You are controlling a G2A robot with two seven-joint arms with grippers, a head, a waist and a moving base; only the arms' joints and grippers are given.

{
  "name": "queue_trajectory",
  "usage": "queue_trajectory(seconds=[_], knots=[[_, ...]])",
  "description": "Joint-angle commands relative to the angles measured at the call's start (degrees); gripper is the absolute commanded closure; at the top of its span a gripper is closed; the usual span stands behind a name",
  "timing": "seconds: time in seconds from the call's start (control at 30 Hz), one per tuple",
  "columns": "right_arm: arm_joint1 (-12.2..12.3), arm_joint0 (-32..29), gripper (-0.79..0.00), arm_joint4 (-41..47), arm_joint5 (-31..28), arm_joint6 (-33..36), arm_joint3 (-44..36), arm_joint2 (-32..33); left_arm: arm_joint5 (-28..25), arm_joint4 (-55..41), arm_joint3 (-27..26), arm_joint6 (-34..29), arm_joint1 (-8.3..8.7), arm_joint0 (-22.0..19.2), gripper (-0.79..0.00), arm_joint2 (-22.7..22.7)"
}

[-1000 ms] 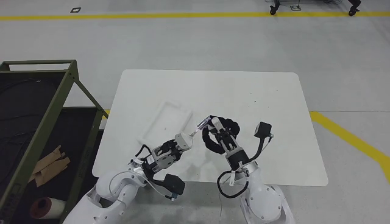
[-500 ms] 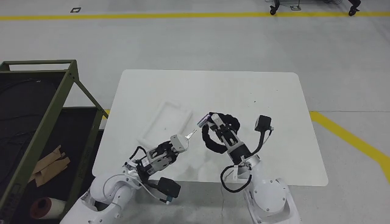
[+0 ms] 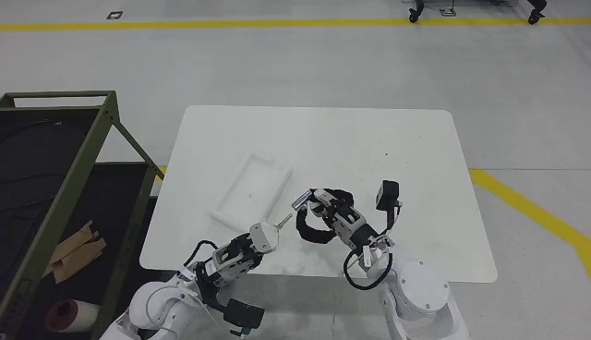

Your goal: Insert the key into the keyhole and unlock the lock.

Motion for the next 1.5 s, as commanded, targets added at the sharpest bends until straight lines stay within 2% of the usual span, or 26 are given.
queue_trajectory(seconds=[0.0, 0.37, 0.5, 0.7, 0.8, 1.03, 1.47], knots=[[0.01, -0.05, 0.000, -0.05, -0.36, -0.50, -0.16, 0.15, 0.34, -0.18, -0.11, 0.16, 0.00, 0.30, 0.000, -0.06], [0.01, -0.05, 0.000, -0.05, -0.36, -0.50, -0.16, 0.15, 0.27, -0.18, -0.28, -0.59, -0.01, 0.29, 0.000, -0.25], [0.06, -0.45, 0.000, 4.14, -1.09, 0.30, 0.36, 0.33, -0.35, -0.12, -0.32, 0.20, 0.19, 0.40, 0.000, -1.53], [0.36, -0.27, 0.000, 11.79, 0.77, 3.41, 1.23, 1.98, -2.03, -1.10, -0.11, 3.09, 0.57, 0.72, 0.000, -3.33], [0.61, -0.23, 0.000, 12.89, 0.97, 4.17, 1.30, 2.47, -2.81, -1.92, 0.13, 3.98, 0.65, 0.80, 0.000, -3.74], [1.09, -0.29, 0.000, 15.04, -0.01, 4.73, 1.50, 2.93, -3.09, -3.26, 0.65, 4.82, 0.50, 0.20, 0.000, -3.14], [1.88, -1.64, 0.000, 15.69, -5.91, 3.98, 0.64, 2.77, -3.25, -4.22, 2.02, 3.42, -0.19, -2.88, 0.000, -1.00]])
